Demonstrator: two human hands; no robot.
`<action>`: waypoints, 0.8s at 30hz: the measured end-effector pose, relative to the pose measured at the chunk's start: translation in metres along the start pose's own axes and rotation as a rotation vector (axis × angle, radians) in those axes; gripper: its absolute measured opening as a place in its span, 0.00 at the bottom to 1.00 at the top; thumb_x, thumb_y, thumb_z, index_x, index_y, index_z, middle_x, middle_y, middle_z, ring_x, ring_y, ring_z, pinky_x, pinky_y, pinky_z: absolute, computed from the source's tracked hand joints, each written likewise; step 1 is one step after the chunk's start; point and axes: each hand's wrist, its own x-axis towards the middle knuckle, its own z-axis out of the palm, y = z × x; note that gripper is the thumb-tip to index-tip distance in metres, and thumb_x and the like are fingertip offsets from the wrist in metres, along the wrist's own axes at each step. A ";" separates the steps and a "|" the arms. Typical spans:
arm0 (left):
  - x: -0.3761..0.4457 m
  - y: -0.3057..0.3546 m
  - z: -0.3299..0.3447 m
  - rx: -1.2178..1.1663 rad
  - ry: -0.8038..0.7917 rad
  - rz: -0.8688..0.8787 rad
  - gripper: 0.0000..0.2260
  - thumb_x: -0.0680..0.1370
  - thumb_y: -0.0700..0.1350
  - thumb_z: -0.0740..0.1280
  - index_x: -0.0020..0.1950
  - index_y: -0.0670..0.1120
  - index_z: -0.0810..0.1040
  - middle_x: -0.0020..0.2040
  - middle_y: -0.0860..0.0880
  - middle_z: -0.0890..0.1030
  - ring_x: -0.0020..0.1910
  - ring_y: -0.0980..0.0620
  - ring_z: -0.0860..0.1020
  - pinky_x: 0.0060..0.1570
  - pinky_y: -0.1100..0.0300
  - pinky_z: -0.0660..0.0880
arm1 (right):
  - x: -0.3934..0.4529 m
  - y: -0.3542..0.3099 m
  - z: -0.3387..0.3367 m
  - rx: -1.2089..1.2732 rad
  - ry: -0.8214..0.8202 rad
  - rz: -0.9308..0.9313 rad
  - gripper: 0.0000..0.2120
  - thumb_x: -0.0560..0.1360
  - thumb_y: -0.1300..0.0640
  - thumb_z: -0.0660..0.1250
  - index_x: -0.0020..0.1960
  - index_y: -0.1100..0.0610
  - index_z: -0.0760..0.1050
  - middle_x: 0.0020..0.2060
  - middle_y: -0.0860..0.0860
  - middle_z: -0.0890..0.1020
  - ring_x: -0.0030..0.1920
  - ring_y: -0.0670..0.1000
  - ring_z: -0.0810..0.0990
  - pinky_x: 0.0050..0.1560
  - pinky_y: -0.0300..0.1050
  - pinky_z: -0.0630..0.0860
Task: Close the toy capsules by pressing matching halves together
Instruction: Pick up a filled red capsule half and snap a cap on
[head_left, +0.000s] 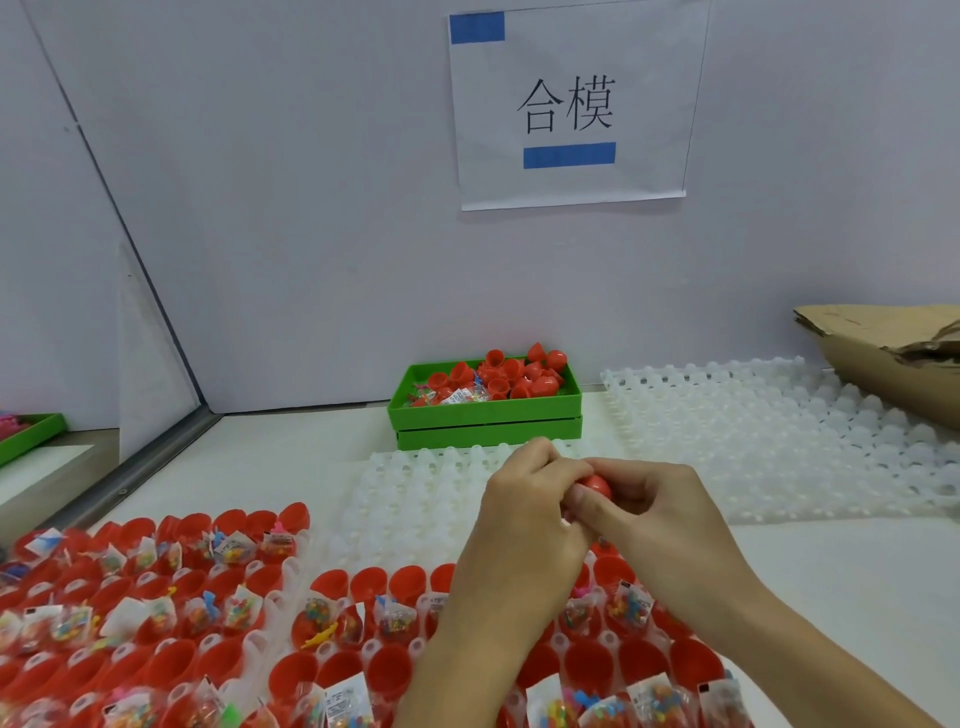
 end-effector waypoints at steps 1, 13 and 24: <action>0.000 0.001 0.000 -0.021 -0.011 -0.019 0.12 0.72 0.38 0.75 0.53 0.48 0.85 0.42 0.55 0.75 0.41 0.62 0.74 0.42 0.74 0.71 | 0.000 0.003 -0.001 0.027 -0.002 0.025 0.10 0.75 0.62 0.70 0.45 0.48 0.86 0.40 0.48 0.87 0.44 0.46 0.86 0.44 0.34 0.79; 0.003 -0.008 -0.007 -0.780 -0.132 -0.424 0.29 0.61 0.46 0.79 0.62 0.48 0.80 0.51 0.54 0.86 0.52 0.57 0.84 0.48 0.68 0.78 | 0.009 0.003 -0.016 0.412 -0.002 0.092 0.16 0.62 0.53 0.74 0.49 0.53 0.86 0.47 0.58 0.86 0.50 0.58 0.86 0.50 0.47 0.83; 0.003 -0.009 -0.005 -0.768 -0.115 -0.420 0.27 0.62 0.47 0.80 0.60 0.53 0.82 0.55 0.53 0.85 0.55 0.56 0.83 0.54 0.62 0.79 | 0.010 0.002 -0.022 0.415 -0.012 0.073 0.14 0.61 0.53 0.76 0.47 0.54 0.87 0.47 0.59 0.86 0.50 0.59 0.85 0.48 0.47 0.83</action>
